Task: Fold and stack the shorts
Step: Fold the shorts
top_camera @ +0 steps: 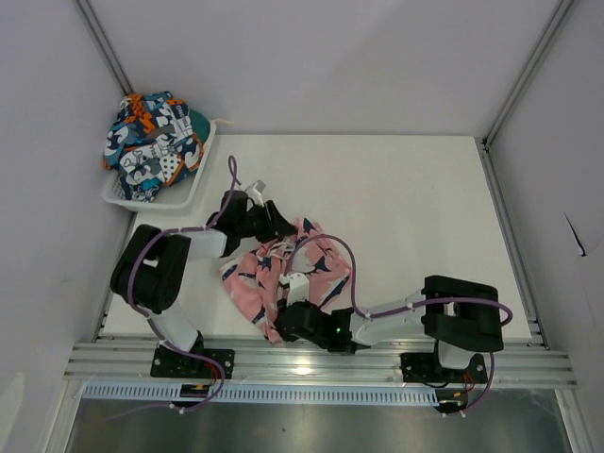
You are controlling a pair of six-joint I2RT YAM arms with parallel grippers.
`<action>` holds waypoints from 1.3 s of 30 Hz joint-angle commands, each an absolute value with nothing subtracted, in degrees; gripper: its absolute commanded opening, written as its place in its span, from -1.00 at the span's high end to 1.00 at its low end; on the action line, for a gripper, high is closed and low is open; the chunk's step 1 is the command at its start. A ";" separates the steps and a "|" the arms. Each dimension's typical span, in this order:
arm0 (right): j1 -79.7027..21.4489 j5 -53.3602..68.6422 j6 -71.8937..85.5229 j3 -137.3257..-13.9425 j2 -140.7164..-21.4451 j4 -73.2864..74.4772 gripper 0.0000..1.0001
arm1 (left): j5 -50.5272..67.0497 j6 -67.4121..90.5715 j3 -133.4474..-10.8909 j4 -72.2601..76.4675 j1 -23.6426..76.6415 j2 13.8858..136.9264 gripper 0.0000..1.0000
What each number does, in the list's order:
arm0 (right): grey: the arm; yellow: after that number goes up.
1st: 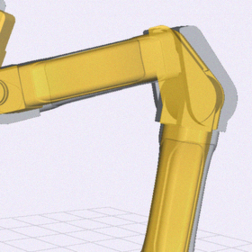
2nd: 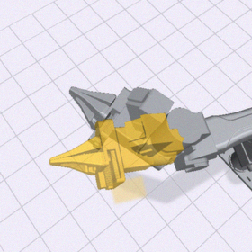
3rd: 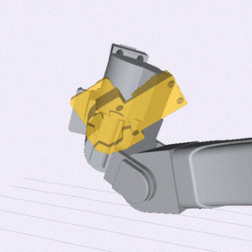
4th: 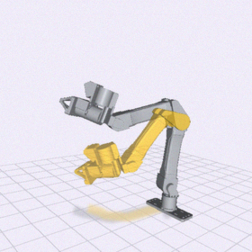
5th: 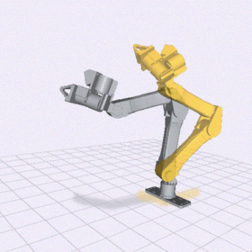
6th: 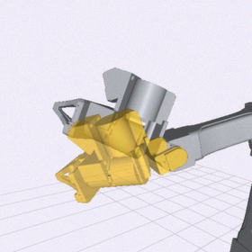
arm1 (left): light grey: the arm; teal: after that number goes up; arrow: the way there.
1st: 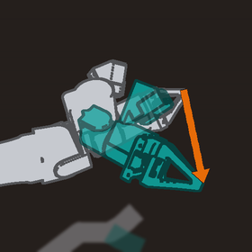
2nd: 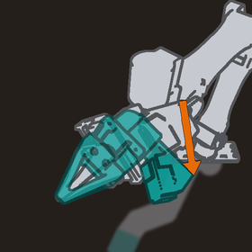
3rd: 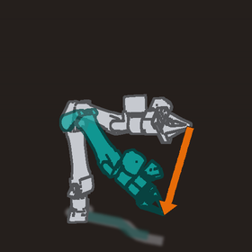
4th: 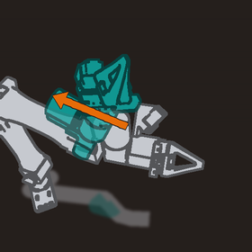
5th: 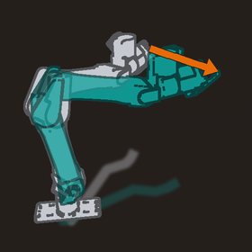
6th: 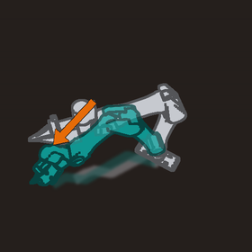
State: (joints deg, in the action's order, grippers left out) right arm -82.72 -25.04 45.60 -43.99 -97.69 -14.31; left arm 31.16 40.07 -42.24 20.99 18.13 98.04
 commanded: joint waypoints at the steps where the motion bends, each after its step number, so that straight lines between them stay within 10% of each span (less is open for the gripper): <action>1: -78.94 -21.37 41.14 -45.79 -91.00 -7.84 0.40 | 30.60 36.13 -49.03 16.84 17.23 91.95 -0.28; 6: -69.98 -15.47 37.19 -46.93 -81.84 -1.59 0.17 | 17.00 29.71 -56.95 -3.67 17.23 82.12 -0.98; 10: -62.27 -12.76 32.35 -45.62 -75.95 2.01 -0.33 | 10.64 31.99 -55.29 -8.61 17.23 72.99 -0.98; 22: -42.72 5.03 16.35 -53.86 -89.19 6.92 -0.99 | -2.96 43.23 -25.06 -11.34 25.92 45.63 -0.98; 39: -40.61 2.64 9.84 -62.40 -102.13 8.88 -0.99 | -21.18 63.72 -16.52 -26.27 45.00 37.71 -0.98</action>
